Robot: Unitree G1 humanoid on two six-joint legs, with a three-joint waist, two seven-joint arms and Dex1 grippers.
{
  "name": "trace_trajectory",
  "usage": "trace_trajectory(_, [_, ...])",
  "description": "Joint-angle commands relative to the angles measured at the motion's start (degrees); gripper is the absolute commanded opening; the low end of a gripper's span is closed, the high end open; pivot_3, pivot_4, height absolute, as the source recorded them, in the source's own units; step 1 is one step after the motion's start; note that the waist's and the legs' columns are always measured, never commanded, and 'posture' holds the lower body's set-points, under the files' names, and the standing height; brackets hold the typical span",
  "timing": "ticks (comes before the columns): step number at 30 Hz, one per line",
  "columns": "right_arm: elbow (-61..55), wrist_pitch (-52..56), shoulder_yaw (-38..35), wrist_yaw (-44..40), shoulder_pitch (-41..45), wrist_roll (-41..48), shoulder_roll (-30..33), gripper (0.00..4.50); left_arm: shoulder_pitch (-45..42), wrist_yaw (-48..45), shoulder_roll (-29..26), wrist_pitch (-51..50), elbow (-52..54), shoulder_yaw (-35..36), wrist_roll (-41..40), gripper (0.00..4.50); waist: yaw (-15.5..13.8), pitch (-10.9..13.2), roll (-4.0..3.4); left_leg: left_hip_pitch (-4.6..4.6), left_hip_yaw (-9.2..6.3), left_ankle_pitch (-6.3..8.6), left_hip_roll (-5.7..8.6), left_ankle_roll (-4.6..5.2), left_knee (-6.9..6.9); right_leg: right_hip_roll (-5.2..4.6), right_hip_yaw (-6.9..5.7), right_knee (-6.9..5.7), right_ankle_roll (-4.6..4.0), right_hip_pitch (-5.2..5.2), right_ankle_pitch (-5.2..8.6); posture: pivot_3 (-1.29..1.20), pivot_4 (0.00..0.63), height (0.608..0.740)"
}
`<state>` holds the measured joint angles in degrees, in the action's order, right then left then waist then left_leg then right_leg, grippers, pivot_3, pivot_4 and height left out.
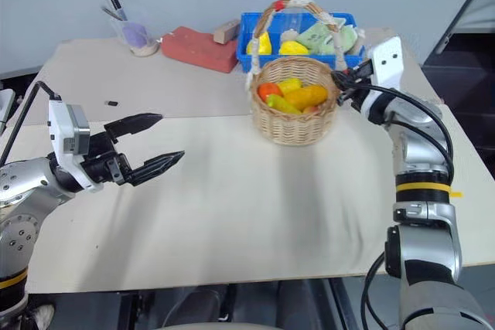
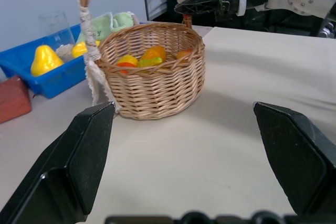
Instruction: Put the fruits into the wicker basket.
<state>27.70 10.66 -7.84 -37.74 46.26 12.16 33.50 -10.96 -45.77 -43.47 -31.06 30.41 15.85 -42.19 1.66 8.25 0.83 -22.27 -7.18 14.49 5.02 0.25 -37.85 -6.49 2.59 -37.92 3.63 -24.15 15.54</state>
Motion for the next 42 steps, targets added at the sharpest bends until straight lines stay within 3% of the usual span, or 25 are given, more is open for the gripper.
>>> trace_trajectory(1, [-0.9, -1.6, -2.8, 2.2, 0.6, 0.9, 0.1, 1.41, -0.8, -0.6, -0.3, 1.2, -0.2, 0.2, 0.3, 4.5, 0.2, 0.0, 0.0, 0.0, 0.0, 0.0, 0.0, 0.0, 0.0, 0.0, 0.0, 0.0, 0.0, 0.0, 0.0, 0.0, 0.15, 0.74])
trace_trajectory(8, [-6.4, 2.5, -3.7, -1.5, -2.1, 3.0, 2.6, 3.78, 0.9, 1.1, -1.4, 0.6, -1.1, 1.0, 3.8, 4.5, 0.2, 0.0, 0.0, 0.0, 0.0, 0.01, 0.01, 0.02, 0.0, -0.02, -0.01, 0.02, 0.0, 0.02, 0.0, 0.0, 0.15, 0.74])
trace_trajectory(13, [-18.3, 10.1, -5.7, -9.3, -9.4, 8.6, 9.6, 3.78, 8.3, 3.6, -5.5, -0.8, -1.8, 2.2, 11.3, 4.5, 0.1, 0.0, -0.02, 0.0, 0.0, 0.12, 0.0, 0.21, 0.0, 0.0, -0.01, 0.02, 0.0, 0.0, 0.0, 0.0, 0.15, 0.74])
trace_trajectory(23, [-33.0, 13.4, -1.7, -28.0, -26.2, 9.0, 27.9, 3.78, 26.3, -1.6, -9.3, 3.0, -7.8, 16.9, 18.0, 4.5, -0.9, 0.0, -0.04, 0.07, 0.03, 0.34, -0.08, 0.57, 0.02, 0.0, -0.05, 0.31, 0.0, 0.13, 0.01, 0.0, 0.15, 0.74])
trace_trajectory(42, [-31.0, 12.4, 0.0, -29.0, -25.6, 6.5, 27.9, 3.78, 26.0, -4.4, -9.8, -0.1, -6.9, 19.3, 16.9, 4.5, -1.5, 0.0, -0.04, 0.06, 0.04, 0.38, -0.07, 0.58, 0.01, -0.07, -0.07, 0.37, 0.0, 0.15, 0.0, 0.0, 0.15, 0.74])
